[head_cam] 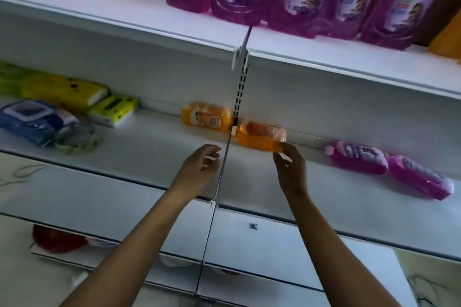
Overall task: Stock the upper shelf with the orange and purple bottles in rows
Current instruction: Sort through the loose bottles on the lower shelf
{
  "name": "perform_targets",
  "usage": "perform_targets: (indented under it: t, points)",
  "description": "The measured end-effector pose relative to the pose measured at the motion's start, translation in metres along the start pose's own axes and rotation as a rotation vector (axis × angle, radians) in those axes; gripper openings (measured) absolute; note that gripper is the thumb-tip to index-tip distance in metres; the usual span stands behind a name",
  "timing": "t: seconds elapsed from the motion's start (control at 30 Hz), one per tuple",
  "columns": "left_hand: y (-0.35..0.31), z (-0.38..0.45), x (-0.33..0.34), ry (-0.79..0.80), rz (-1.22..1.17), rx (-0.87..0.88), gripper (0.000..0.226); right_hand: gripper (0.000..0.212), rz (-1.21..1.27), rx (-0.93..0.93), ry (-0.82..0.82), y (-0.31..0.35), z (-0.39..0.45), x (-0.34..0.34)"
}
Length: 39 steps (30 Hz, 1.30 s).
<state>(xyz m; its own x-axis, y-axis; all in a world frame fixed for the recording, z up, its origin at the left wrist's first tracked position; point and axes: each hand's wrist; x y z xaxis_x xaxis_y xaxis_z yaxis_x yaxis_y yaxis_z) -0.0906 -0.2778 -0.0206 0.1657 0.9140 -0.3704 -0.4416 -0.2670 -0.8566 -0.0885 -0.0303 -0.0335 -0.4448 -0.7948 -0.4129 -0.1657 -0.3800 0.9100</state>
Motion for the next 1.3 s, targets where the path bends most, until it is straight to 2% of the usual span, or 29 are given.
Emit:
perform_targets:
  t: [0.1,0.17,0.23,0.3,0.37,0.47,0.53,0.67,0.77,0.9,1.0,1.07,1.13,1.23,1.3]
  points:
    - [0.018,0.033,0.017,0.122,-0.005,-0.011,0.032,0.023,-0.094,-0.018,0.008,-0.003,0.044,0.007]
    - [0.029,0.056,0.027,0.240,0.022,-0.060,0.050,0.013,-0.149,-0.074,0.022,0.003,0.068,0.012]
    - [0.034,0.079,0.038,0.321,0.000,-0.105,0.061,0.011,-0.232,-0.024,0.044,0.008,0.092,0.018]
    - [0.040,0.101,0.050,0.277,-0.088,-0.169,0.064,0.021,-0.334,0.063,0.117,0.011,0.112,0.024]
    - [0.043,0.115,0.060,0.223,-0.123,-0.220,0.070,0.041,-0.578,0.030,0.174,0.006,0.121,0.028]
    - [0.050,0.118,0.074,0.221,0.013,-0.039,0.075,0.088,-0.923,-0.149,0.203,-0.004,0.117,0.020]
    - [0.054,0.116,0.076,0.180,0.062,0.035,0.069,0.099,-1.027,-0.256,0.196,-0.002,0.112,0.012]
    - [0.058,0.108,0.073,0.154,0.116,0.045,0.065,0.072,-1.122,-0.331,0.050,0.010,0.092,0.016]
    - [0.059,0.101,0.072,0.176,0.129,0.058,0.069,0.069,-1.364,-0.257,0.027,0.024,0.077,0.027]
    - [0.055,0.094,0.062,0.226,-0.093,-0.074,0.085,0.070,-1.565,-0.234,0.072,0.048,0.064,0.031]
    - [0.042,0.080,0.055,0.247,-0.179,-0.039,0.079,0.066,-1.542,-0.209,0.053,0.051,0.048,0.033]
    - [0.030,0.065,0.052,0.232,-0.181,-0.031,0.067,0.060,-1.426,-0.152,-0.004,0.046,0.029,0.031]
    - [0.022,0.048,0.048,0.208,-0.258,-0.064,0.069,0.058,-1.278,-0.121,-0.033,0.037,0.009,0.025]
    - [0.007,0.027,0.032,0.182,-0.268,-0.124,0.085,0.056,-0.945,-0.033,0.046,0.031,-0.017,0.011]
    - [-0.012,0.014,0.020,0.173,-0.289,-0.074,0.088,0.044,-0.634,0.070,0.187,0.036,-0.035,0.001]
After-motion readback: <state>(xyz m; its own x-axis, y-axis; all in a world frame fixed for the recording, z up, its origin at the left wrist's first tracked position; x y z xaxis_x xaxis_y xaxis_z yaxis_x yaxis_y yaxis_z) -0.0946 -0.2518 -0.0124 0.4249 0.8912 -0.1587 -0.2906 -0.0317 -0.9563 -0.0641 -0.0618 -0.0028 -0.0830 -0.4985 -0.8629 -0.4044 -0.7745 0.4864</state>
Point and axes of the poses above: each hand's wrist, its own z-axis towards the middle knuckle, its own x-axis out of the palm, y = z × x, and after that the axes turned 15 degrees about x, right-handed
